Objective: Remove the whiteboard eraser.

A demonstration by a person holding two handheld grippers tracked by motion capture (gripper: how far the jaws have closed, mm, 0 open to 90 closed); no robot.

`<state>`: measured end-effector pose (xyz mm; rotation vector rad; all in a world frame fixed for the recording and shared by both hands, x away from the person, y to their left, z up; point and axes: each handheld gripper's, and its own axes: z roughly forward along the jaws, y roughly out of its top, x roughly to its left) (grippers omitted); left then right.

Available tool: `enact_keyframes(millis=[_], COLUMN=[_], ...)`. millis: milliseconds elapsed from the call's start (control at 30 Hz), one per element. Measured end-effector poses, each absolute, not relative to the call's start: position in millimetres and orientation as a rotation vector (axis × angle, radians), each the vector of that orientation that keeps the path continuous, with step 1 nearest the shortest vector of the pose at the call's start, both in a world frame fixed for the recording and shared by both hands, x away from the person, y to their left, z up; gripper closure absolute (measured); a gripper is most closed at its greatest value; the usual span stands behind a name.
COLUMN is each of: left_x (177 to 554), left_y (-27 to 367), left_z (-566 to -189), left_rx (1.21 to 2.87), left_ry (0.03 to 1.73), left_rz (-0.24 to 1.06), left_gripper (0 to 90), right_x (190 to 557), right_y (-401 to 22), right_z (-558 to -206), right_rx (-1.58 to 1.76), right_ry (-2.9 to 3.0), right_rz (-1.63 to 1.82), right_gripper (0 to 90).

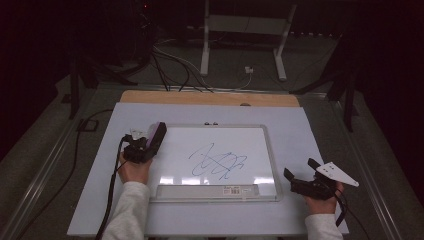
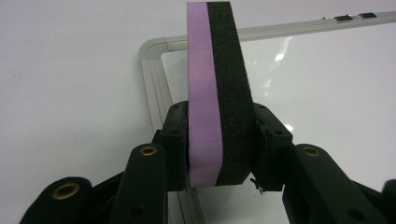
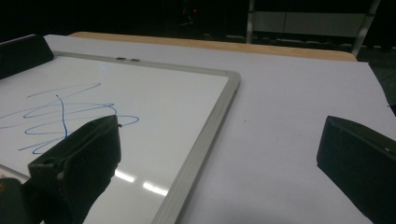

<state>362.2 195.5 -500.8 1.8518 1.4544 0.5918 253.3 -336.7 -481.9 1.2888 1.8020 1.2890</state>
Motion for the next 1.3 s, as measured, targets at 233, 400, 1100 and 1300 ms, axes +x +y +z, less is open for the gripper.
enact_keyframes(millis=[233,400,1100,1300], left_x=[362,360,354,352], left_y=[196,200,197,192], left_z=[-500,-490,-473,-468], left_rx=[1.837,1.791,1.807,1.831], left_ry=[1.459,1.453,1.374,1.331], left_rz=[0.602,0.619,0.626,0.619], left_gripper=[64.5,64.6,64.5,64.5], right_x=[253,253,254,254], right_y=[-337,-337,-336,-335], right_z=[-482,-482,-482,-483], right_rx=[1.29,1.287,1.286,1.289], right_ry=[1.801,1.801,1.808,1.815], right_rz=[1.289,1.289,1.287,1.286], right_gripper=[0.3,0.2,0.3,0.3])
